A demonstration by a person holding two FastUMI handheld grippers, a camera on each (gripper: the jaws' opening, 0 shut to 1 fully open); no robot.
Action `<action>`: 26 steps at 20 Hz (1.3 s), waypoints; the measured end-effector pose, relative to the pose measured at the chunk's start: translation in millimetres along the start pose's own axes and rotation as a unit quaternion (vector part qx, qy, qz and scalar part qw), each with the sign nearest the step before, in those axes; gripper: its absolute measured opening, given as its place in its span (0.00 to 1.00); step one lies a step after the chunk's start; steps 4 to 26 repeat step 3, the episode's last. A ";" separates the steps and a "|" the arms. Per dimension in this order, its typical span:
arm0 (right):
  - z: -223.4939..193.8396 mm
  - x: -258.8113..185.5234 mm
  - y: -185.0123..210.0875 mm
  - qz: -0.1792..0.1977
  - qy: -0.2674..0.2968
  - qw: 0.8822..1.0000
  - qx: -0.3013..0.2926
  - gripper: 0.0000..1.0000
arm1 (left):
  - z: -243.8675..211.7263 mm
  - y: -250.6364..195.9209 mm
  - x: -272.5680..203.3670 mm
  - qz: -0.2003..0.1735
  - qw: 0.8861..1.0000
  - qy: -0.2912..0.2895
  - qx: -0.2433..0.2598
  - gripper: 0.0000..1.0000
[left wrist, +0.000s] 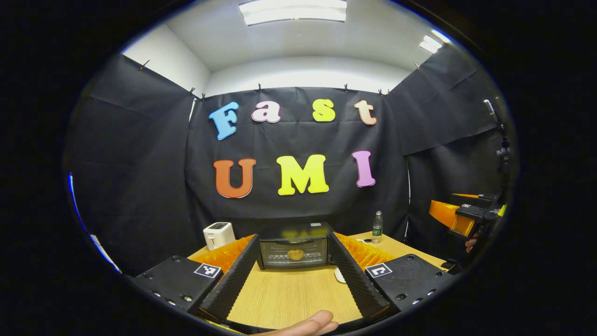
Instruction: Open the electric oven with the left hand, put the food in, and close the electric oven.
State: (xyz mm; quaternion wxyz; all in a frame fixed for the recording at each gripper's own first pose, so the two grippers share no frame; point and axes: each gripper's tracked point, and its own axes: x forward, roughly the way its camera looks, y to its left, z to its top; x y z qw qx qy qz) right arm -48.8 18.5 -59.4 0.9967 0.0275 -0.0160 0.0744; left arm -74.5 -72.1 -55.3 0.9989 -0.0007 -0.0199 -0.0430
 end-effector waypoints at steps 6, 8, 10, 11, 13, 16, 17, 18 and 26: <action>3.4 -5.1 1.7 -0.001 -0.010 1.000 -0.008 0.94 | -4.0 7.3 -0.2 0.009 1.000 0.006 -0.003 0.97; 3.4 -5.1 1.7 -0.001 -0.010 1.000 -0.008 0.94 | -4.0 7.3 -0.2 0.009 1.000 0.006 -0.003 0.97; 3.4 -5.1 1.7 -0.001 -0.010 1.000 -0.008 0.94 | -4.0 7.3 -0.2 0.009 1.000 0.006 -0.003 0.97; 3.4 -5.1 1.7 -0.001 -0.010 1.000 -0.008 0.94 | -4.0 7.3 -0.2 0.009 1.000 0.006 -0.003 0.97; 3.4 -5.1 1.7 -0.001 -0.010 1.000 -0.008 0.94 | -4.0 7.3 -0.2 0.009 1.000 0.006 -0.003 0.97; 3.4 -5.1 1.7 -0.001 -0.010 1.000 -0.008 0.94 | -4.0 7.3 -0.2 0.009 1.000 0.006 -0.003 0.97; 3.4 -5.1 1.7 -0.001 -0.010 1.000 -0.008 0.94 | -4.0 7.3 -0.2 0.009 1.000 0.006 -0.003 0.97; 3.4 -5.1 1.7 -0.001 -0.010 1.000 -0.008 0.94 | -4.0 7.3 -0.2 0.009 1.000 0.006 -0.003 0.97; 3.4 -5.1 1.7 -0.001 -0.010 1.000 -0.008 0.94 | -4.0 7.3 -0.2 0.009 1.000 0.006 -0.003 0.97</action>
